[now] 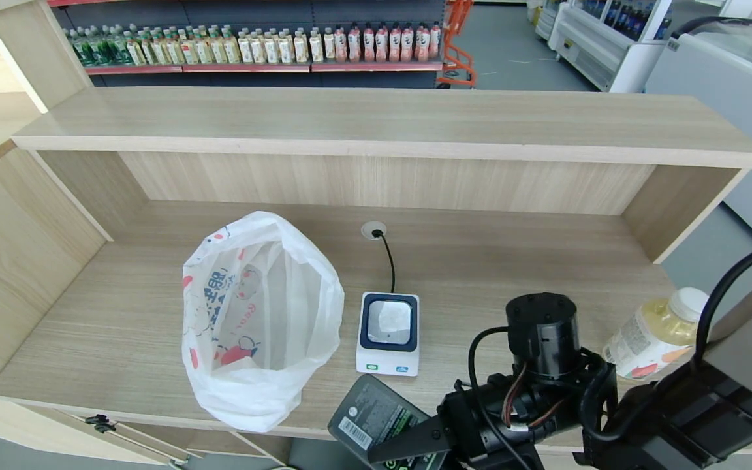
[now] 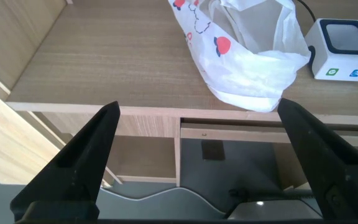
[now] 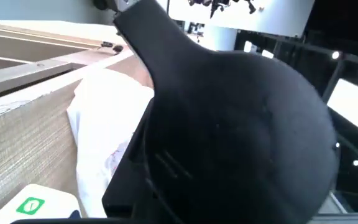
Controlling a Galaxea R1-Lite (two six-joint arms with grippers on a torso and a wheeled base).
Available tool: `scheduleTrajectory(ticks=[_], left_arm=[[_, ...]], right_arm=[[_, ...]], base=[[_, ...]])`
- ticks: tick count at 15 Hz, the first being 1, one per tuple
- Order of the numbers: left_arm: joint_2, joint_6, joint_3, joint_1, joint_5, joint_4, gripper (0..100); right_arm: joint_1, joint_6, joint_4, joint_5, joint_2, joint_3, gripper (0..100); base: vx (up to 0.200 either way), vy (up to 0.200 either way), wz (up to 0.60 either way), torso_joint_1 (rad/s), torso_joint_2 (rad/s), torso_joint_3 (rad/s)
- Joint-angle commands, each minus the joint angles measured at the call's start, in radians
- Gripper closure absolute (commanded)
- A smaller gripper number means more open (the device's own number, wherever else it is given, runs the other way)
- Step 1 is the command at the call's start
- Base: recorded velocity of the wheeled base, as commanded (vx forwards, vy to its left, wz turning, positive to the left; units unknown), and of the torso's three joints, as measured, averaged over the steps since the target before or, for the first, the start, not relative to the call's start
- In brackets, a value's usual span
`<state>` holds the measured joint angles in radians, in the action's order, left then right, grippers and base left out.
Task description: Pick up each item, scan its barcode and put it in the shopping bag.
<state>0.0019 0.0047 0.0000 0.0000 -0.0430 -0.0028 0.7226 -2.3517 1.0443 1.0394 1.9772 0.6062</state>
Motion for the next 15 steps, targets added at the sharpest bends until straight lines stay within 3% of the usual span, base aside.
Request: scheduleTrajectory(ticks=[1, 6, 15], left_arm=[[0.0, 0.0, 0.0, 0.0, 0.0, 0.0, 0], [0.0, 0.0, 0.0, 0.0, 0.0, 0.0, 0], [0.0, 0.0, 0.0, 0.0, 0.0, 0.0, 0]], right_arm=[[0.001, -0.014, 0.002, 0.014, -0.012, -0.013, 100], [-0.008, -0.089, 0.003, 0.133, -0.044, -0.039, 100], [-0.057, -0.13, 0.0, 0.143, 0.011, 0.018, 100]], base=[[0.0, 0.0, 0.0, 0.0, 0.0, 0.0], [0.0, 0.0, 0.0, 0.0, 0.0, 0.0], [0.0, 0.0, 0.0, 0.0, 0.0, 0.0]])
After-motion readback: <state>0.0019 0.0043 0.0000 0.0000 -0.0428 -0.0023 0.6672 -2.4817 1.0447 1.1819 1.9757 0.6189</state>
